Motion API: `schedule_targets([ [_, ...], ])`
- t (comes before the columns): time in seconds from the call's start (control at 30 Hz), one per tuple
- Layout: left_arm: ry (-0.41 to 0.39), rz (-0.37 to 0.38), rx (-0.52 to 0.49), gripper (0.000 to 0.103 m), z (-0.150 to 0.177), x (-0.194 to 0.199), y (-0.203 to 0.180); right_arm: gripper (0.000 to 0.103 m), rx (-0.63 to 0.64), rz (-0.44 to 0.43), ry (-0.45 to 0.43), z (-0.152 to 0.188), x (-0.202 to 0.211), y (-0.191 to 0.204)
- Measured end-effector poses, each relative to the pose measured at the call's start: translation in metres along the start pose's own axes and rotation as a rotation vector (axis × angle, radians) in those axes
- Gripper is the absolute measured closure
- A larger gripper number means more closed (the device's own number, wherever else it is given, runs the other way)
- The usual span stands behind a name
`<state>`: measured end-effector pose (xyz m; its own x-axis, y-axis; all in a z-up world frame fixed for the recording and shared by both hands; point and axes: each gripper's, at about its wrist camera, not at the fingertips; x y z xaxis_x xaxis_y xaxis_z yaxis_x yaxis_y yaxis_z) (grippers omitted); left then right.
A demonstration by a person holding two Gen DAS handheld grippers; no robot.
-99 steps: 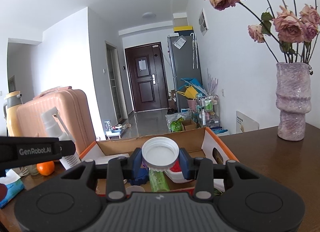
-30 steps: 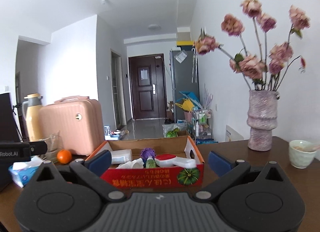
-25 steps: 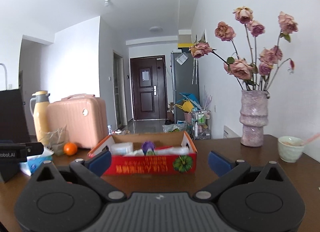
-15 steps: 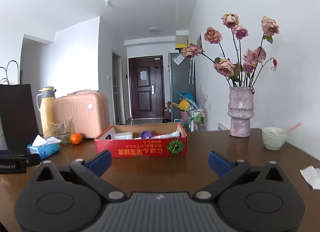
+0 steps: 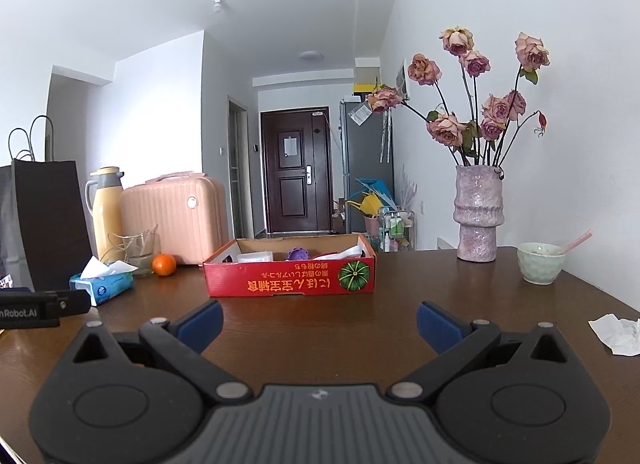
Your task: Organize rigid objects
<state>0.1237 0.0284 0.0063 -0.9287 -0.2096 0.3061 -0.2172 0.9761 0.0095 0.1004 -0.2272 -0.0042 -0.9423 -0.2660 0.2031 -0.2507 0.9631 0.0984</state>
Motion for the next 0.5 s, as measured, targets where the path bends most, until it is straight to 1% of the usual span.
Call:
schedule_targets([
  [0.5, -0.001, 0.003, -0.002, 0.0, 0.0007, 0.0026, 0.0019, 0.0, 0.003, -0.003, 0.0, 0.0004, 0.0022, 0.0034],
])
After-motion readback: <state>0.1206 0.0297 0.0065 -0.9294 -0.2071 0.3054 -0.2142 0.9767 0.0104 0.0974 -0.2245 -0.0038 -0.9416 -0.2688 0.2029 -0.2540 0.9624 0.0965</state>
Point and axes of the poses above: each gripper's, at about its wrist camera, not at the fingertips, and x roughly against the way its jaws point, y to its left, z to its underside, and after that the axes turned 9 degrees about -z, right-handed
